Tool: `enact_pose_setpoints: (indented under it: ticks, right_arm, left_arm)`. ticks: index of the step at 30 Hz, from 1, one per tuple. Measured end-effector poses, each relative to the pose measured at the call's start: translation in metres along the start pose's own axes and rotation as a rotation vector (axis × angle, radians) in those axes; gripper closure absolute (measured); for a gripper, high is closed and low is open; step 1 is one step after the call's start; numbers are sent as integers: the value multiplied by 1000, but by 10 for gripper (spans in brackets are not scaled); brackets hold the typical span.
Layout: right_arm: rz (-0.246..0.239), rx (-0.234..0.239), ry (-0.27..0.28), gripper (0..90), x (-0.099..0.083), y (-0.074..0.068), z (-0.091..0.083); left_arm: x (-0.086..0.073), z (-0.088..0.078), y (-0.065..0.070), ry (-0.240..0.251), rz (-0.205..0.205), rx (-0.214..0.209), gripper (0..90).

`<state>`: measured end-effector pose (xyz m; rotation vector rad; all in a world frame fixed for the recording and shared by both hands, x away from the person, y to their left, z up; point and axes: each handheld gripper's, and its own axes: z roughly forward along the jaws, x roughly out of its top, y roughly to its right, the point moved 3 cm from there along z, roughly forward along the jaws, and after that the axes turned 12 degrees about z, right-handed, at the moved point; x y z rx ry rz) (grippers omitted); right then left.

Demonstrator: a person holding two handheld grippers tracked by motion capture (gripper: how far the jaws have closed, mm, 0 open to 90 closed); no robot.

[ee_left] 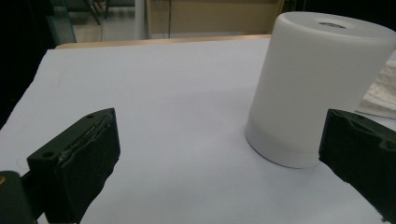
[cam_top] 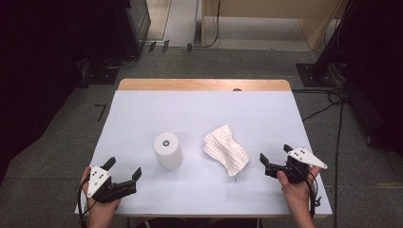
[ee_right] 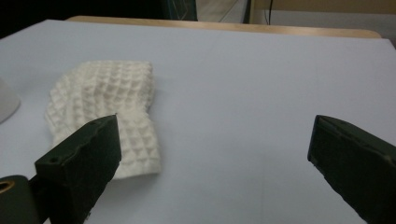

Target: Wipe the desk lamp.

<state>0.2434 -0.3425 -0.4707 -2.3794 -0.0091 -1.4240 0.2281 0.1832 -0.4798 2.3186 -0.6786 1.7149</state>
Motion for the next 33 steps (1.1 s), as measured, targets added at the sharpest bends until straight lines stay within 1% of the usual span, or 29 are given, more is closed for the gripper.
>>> enact_pose_setpoints:
  ticks: [3, 5, 6, 7, 8, 10, 11, 13, 14, 16, 18, 20, 22, 25, 27, 29, 31, 33]
  right_arm:
    - [-5, -25, -9, 18, -4, 9, -7]
    - [-5, -38, 0, 8, -6, 16, -12]
    - [-3, -39, 2, 7, -8, 20, -14]
    - [1, -39, 7, 8, -9, 24, -16]
    - [16, -43, 11, 8, -11, 29, -18]
    - [34, -41, 14, 8, -14, 37, -21]
    - [30, -46, 11, 8, -16, 42, -22]
    - [30, -77, -3, 8, -18, 48, -23]
    - [40, -81, -6, 8, -19, 52, -24]
    - [70, -77, 6, 8, -20, 60, -26]
    - [70, -89, 5, 8, -22, 63, -26]
    - [76, -94, 6, 8, -23, 65, -25]
    - [79, -95, 8, 8, -24, 66, -24]
    - [72, -101, 2, 9, -26, 64, -22]
    - [62, -103, -5, 9, -27, 63, -21]
    - [68, -101, -10, 10, -28, 63, -20]
    - [73, -104, -9, 11, -28, 63, -20]
    - [74, -106, -10, 12, -28, 63, -20]
  left_arm:
    - [-2, -1, -6, -3, 3, 18, 0]
    - [-3, -3, -10, -9, 15, 32, 0]
    - [-3, -3, -12, -7, 12, 36, 0]
    - [-3, -5, -14, -5, 13, 42, 0]
    - [-3, -6, -16, -6, 17, 48, 0]
    - [-4, -8, -20, -8, 1, 58, 0]
    - [-5, -9, -21, -1, -6, 58, 0]
    - [-6, -9, -22, 2, -3, 58, 0]
    - [-7, -8, -22, 0, -5, 55, 0]
    - [-10, -5, -23, -12, -6, 52, 0]
    - [-15, -3, -23, -21, -8, 39, 0]
    - [-18, 0, -24, -27, -30, 18, 0]
    - [-20, 1, -26, -34, -41, 17, 0]
    - [-22, 2, -27, -40, -61, -4, 0]
    - [-22, 1, -29, -34, -79, -13, 0]
    - [-22, 1, -32, -27, -106, -17, 0]
    - [-22, 0, -34, -25, -123, -23, 0]
    - [-22, 0, -35, -24, -129, -25, 0]
